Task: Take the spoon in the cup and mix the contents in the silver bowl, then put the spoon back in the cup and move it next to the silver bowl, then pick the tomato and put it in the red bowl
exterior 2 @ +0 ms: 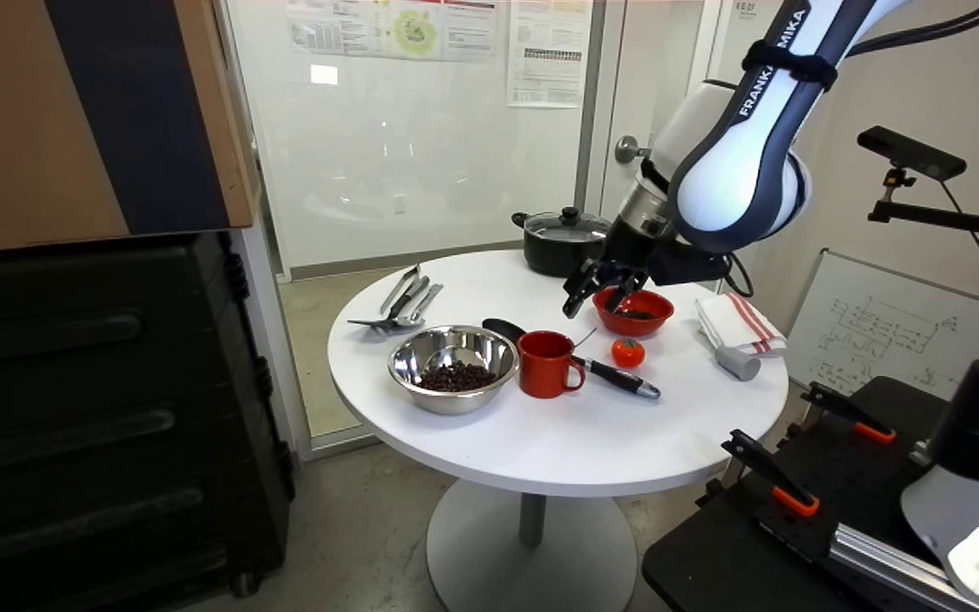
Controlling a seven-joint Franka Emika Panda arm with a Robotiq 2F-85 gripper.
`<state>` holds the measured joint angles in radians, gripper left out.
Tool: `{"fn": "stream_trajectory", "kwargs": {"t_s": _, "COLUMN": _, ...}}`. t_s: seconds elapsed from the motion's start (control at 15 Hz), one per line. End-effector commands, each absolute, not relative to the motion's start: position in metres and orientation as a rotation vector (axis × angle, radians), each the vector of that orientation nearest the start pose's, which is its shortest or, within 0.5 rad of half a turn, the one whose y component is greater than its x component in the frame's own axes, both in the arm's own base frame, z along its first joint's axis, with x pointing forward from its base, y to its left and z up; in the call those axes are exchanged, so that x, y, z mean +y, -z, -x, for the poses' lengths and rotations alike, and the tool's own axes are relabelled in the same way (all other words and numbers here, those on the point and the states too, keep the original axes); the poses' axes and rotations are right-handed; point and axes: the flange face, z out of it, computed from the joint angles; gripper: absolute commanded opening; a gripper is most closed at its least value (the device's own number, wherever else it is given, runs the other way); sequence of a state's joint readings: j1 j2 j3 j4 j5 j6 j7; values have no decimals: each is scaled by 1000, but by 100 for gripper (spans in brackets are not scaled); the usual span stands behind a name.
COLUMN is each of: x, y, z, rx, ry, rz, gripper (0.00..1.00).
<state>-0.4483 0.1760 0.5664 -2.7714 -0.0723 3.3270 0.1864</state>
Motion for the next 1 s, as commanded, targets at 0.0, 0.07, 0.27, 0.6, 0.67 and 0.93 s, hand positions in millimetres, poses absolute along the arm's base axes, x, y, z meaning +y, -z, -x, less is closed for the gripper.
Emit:
{"fn": "stream_trajectory", "kwargs": {"t_s": 0.0, "x": 19, "y": -220, "z": -416, "rx": 271, "ry": 619, "rz": 2926, "gripper": 100}}
{"fn": "stream_trajectory", "kwargs": {"t_s": 0.07, "x": 5, "y": -219, "z": -416, "rx": 329, "ry": 618, "rz": 2928, "gripper": 100}}
{"fn": "stream_trajectory", "kwargs": {"t_s": 0.27, "x": -28, "y": -217, "z": -414, "rx": 490, "ry": 611, "rz": 2917, "gripper": 100}}
{"fn": "stream_trajectory", "kwargs": {"t_s": 0.6, "x": -40, "y": -214, "z": -415, "rx": 493, "ry": 609, "rz": 2926, "gripper": 100}}
{"fn": "stream_trajectory", "kwargs": {"t_s": 0.67, "x": -39, "y": -215, "z": -415, "rx": 498, "ry": 608, "rz": 2923, "gripper": 100}}
{"fn": "stream_trajectory", "kwargs": {"t_s": 0.93, "x": -35, "y": -210, "z": -413, "rx": 542, "ry": 578, "rz": 2911, "gripper": 100}}
